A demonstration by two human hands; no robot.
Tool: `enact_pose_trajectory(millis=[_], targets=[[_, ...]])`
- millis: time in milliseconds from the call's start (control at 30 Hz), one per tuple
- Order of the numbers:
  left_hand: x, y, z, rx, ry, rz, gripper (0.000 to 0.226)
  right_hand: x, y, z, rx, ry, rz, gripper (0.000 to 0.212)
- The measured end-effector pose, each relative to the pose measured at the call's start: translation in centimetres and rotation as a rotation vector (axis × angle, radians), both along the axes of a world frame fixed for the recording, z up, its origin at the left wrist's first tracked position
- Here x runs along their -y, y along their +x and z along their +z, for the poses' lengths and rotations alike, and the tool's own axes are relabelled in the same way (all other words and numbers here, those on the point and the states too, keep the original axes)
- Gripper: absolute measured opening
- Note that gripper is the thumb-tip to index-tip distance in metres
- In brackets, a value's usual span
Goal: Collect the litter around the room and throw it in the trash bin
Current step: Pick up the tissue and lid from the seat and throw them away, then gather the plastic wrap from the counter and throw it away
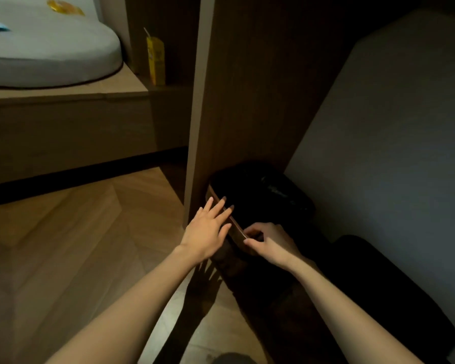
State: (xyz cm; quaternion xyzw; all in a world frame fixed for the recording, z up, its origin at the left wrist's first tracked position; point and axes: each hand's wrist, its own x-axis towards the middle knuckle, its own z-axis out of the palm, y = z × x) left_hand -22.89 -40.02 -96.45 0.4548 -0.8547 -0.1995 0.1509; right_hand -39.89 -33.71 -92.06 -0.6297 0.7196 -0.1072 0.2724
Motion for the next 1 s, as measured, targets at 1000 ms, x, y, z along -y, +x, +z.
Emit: enact_pose_trajectory(millis=[1000], targets=[[-7.3,16.7,50.0,0.067,-0.077,0.390,0.044,-2.6,16.6,46.8,0.254,-0.210,0.101,0.036]])
